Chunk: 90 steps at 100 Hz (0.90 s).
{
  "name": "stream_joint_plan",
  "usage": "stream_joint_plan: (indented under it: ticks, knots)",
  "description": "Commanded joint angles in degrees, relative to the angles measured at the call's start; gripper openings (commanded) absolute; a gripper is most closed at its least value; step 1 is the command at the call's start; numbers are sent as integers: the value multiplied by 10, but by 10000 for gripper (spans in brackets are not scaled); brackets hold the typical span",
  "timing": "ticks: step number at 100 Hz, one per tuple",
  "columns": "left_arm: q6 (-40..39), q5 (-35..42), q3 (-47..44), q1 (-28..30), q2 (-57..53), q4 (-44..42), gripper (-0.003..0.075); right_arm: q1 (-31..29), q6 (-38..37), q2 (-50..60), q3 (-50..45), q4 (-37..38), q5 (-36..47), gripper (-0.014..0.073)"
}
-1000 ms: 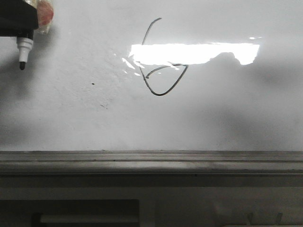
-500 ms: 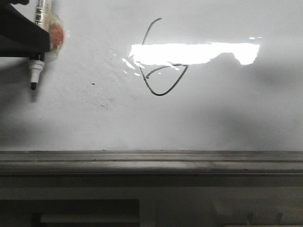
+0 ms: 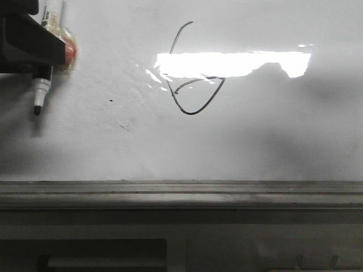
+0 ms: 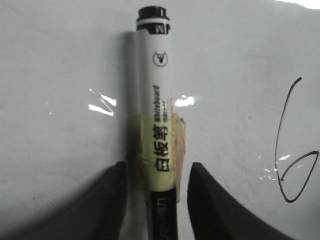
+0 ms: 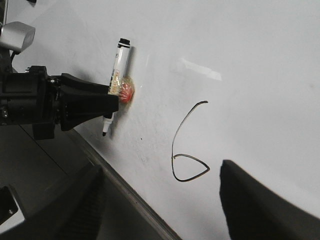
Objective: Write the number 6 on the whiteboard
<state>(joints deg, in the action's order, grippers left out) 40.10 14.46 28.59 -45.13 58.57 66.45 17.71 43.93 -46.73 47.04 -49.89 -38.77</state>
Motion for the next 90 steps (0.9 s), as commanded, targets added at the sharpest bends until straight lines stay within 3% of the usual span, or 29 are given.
stream_joint_plan:
  ticks: [1,24,39,46,53,59,66,74,88,90]
  knots:
    - [-1,20,14,-2,-5,-8,363,-2,2,5,14,-24,28,437]
    - [29,20,14,-2,-27,-10,386,-2,2,5,14,-24,28,437]
    - [71,16,14,-2,-87,-10,483,-2,2,6,14,-24,33,437]
    - [100,7,14,-2,-125,-10,482,-2,-2,12,14,-24,40,430]
    - [132,-11,14,-2,-163,-10,474,-2,-5,22,14,-24,47,373]
    - [158,-26,14,-2,-191,-10,457,-2,-6,37,9,-24,58,268]
    - [180,-32,13,-2,-223,-10,402,-2,-6,62,-5,-24,73,109]
    - [196,-41,13,-2,-253,-10,279,-2,-6,101,-33,-24,110,-75]
    - [234,-88,12,-2,-287,-10,-24,-2,-5,179,-96,-21,188,-64]
    - [241,-98,10,-2,-289,-10,-18,-2,-1,191,-107,-21,197,-64]
